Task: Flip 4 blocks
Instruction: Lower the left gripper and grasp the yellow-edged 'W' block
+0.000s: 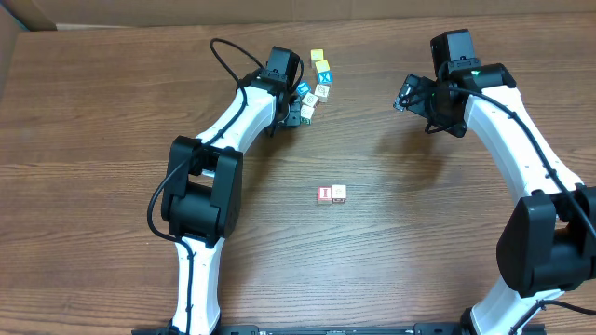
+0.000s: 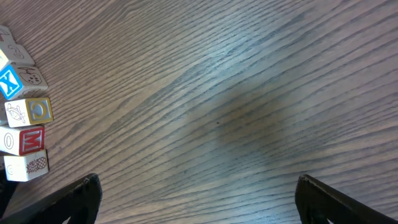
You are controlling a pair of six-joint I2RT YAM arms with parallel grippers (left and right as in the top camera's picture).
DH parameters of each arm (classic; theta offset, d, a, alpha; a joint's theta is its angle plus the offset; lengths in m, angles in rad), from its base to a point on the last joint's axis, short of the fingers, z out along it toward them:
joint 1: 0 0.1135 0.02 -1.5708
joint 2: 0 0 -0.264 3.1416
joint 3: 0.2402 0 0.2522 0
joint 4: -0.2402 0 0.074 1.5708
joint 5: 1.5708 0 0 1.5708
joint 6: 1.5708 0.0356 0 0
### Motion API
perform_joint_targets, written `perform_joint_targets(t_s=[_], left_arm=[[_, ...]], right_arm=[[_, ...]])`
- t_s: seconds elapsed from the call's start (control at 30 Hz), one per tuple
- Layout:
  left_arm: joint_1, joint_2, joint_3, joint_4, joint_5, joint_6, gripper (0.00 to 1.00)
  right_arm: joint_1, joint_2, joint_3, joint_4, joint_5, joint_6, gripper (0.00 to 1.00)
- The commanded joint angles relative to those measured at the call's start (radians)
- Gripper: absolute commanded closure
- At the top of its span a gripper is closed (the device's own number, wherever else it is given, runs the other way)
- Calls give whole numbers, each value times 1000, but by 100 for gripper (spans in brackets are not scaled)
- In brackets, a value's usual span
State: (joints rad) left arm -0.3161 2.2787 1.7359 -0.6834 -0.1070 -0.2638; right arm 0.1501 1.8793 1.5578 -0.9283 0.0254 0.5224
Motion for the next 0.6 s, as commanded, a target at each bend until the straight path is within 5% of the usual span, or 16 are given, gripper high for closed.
perform_joint_targets(t_s=[0.0, 0.57], left_arm=[[3, 14, -2, 3, -8, 92, 48], [3, -2, 7, 16, -8, 58, 72]], right_arm=[[-1, -3, 14, 2, -1, -3, 0], [-1, -3, 14, 2, -1, -3, 0]])
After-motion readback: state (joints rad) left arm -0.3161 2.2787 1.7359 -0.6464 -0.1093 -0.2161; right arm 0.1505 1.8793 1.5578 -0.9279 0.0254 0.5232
